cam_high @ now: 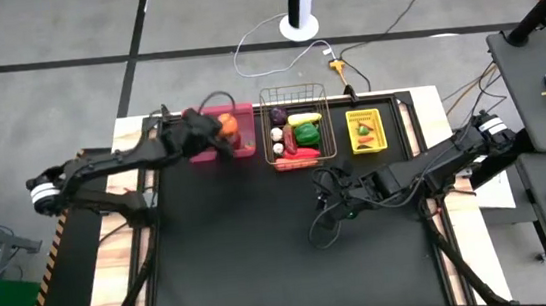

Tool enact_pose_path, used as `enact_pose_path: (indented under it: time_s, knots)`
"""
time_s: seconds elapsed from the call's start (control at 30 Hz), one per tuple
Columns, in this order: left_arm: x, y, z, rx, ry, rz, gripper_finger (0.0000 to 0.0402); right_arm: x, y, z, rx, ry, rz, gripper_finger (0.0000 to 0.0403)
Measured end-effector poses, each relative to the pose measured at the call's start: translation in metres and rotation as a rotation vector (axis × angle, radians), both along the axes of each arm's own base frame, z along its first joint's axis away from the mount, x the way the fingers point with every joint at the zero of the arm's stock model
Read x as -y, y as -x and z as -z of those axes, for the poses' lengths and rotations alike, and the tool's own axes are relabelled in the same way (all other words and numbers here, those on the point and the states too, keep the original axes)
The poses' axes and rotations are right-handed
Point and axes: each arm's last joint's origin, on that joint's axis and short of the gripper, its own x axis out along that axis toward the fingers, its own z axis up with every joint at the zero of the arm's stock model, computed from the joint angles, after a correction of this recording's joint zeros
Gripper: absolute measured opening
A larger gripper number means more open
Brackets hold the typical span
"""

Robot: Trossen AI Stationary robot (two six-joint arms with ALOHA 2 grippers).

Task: Sort produce into baskets
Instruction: Put the orange into the red bin

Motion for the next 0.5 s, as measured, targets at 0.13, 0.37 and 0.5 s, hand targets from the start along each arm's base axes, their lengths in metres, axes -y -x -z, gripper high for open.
enact_pose_path:
  time_s: [0.13, 0.37, 0.5]
  knots:
    - [-0.028, 0.008, 0.006, 0.034, 0.059, -0.031, 0.0254, 0.0, 0.0, 0.0, 0.0, 0.001, 0.0, 0.0233]
    - [-0.055, 0.006, 0.01, 0.06, 0.089, -0.008, 0.0254, 0.001, 0.0, 0.0, -0.005, 0.01, -0.006, 0.0233]
    - [-0.069, -0.007, 0.006, 0.016, 0.071, 0.01, 0.0254, 0.001, 0.0, 0.0, -0.005, 0.017, -0.004, 0.0233]
